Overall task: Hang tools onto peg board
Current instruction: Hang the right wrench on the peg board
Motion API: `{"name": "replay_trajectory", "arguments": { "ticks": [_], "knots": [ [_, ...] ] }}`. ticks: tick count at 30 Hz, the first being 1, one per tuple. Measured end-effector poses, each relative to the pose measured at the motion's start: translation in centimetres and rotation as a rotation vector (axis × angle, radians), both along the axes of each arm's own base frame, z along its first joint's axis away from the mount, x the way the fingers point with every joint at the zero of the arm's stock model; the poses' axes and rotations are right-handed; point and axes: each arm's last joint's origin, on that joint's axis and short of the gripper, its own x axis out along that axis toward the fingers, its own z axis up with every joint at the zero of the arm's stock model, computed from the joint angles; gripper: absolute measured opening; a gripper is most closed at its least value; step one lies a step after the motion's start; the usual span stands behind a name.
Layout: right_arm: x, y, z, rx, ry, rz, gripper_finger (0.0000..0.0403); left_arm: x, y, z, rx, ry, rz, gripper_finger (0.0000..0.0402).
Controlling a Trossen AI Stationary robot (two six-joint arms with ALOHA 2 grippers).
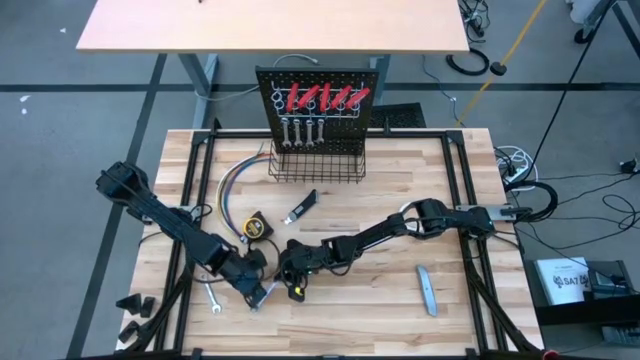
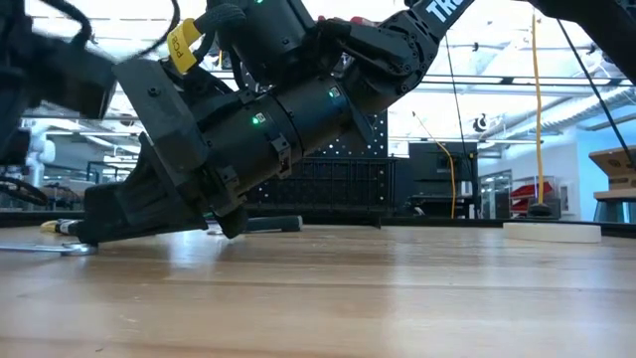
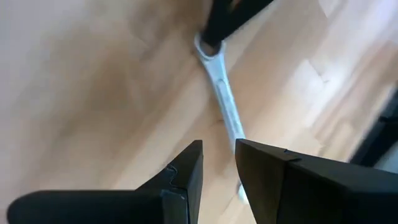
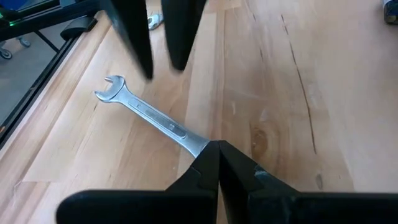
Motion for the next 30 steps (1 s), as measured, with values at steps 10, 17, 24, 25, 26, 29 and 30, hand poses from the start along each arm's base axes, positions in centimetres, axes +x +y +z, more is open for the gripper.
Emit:
{"name": "replay_trajectory", "arguments": {
  "ticks": [10, 17, 24, 25, 26, 29, 30],
  "knots": [
    [0.0, -0.1, 0.0, -0.001, 0.001, -0.003, 0.0000, 1.1, -0.8, 1.1, 0.099, -0.001, -0.007, 0.0102],
    [0.0, -0.1, 0.0, 0.001, 0.005, -0.005, 0.0000, 1.2, -0.8, 1.0, 0.133, -0.030, -0.045, 0.0144],
    [0.0, -0.1, 0.0, 0.001, 0.005, -0.005, 0.0000, 1.4, -0.9, 0.0, 0.172, -0.003, -0.040, 0.0206],
    [0.0, -0.1, 0.0, 0.001, 0.005, -0.005, 0.0000, 1.5, -1.0, -0.3, 0.178, 0.006, -0.041, 0.0213],
    [0.0, -0.1, 0.0, 0.001, 0.005, -0.005, 0.0000, 1.6, -1.0, -0.6, 0.187, 0.018, -0.042, 0.0218],
    [0.0, -0.1, 0.0, 0.001, 0.005, -0.006, 0.0000, 1.9, -1.4, -1.8, 0.183, 0.051, -0.077, 0.0223],
    [0.0, -0.1, 0.0, 0.000, 0.005, -0.006, 0.0000, 2.1, -1.5, -2.1, 0.175, 0.051, -0.091, 0.0224]
  ]
}}
